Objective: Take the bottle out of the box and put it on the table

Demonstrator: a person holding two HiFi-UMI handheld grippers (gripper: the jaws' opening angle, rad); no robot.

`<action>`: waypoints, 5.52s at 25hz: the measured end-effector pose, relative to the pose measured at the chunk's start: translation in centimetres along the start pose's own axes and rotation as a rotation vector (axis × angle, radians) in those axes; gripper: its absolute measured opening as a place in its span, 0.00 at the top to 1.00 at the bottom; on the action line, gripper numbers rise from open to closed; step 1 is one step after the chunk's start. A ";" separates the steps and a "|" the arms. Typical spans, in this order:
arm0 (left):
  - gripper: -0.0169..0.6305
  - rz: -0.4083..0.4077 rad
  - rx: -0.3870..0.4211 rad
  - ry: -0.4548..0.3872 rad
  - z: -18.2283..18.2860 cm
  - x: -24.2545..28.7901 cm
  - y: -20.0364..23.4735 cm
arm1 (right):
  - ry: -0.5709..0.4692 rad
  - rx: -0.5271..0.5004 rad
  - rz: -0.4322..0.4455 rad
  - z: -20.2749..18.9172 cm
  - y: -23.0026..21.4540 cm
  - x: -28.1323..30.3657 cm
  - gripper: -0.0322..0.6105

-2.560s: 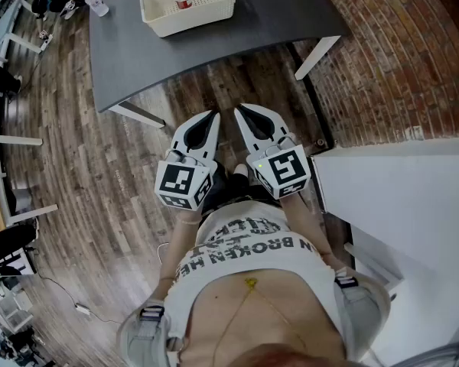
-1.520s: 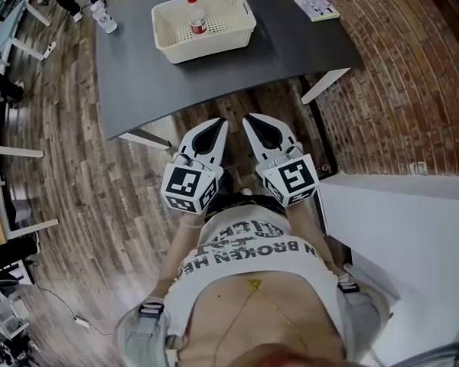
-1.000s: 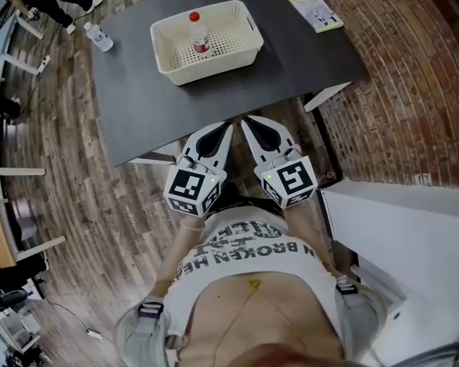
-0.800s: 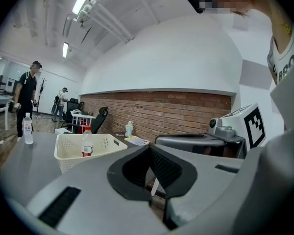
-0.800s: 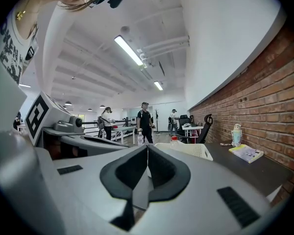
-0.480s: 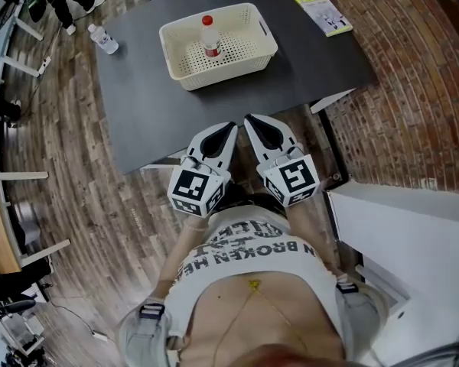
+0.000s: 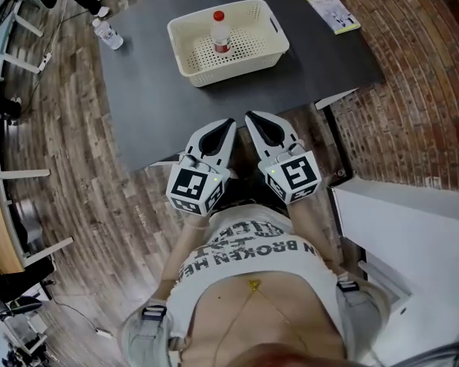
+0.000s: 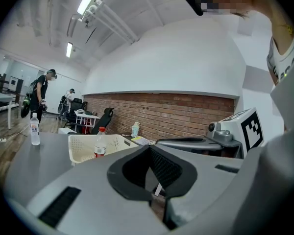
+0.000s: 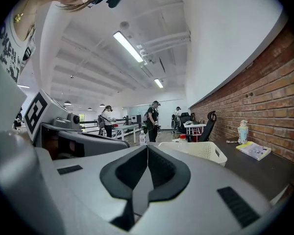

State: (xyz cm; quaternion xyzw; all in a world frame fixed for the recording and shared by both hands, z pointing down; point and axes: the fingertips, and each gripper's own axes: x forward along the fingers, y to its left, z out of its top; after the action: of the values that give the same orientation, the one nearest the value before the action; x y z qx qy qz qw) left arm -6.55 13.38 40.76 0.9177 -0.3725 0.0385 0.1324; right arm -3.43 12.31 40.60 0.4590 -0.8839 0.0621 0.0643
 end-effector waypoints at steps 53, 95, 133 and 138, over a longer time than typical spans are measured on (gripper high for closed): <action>0.96 0.238 -0.062 -0.009 4.9 17.0 8.3 | 0.005 -0.017 0.255 4.0 -15.9 12.2 0.94; 0.96 0.266 -0.073 -0.018 7.0 20.2 15.6 | 0.014 -0.011 0.224 4.8 -19.5 18.6 0.94; 0.81 0.331 -0.030 0.063 4.5 23.3 22.5 | 0.083 0.009 0.193 3.1 -21.2 21.0 0.94; 0.74 0.332 -0.006 0.117 3.1 25.5 24.0 | 0.105 0.016 0.187 2.6 -22.2 21.5 0.94</action>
State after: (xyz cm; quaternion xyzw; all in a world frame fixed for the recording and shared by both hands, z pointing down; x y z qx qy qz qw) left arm -4.96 -21.15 47.24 0.8394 -0.5106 0.1123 0.1483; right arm 2.34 -18.07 42.82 0.3713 -0.9177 0.0989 0.1006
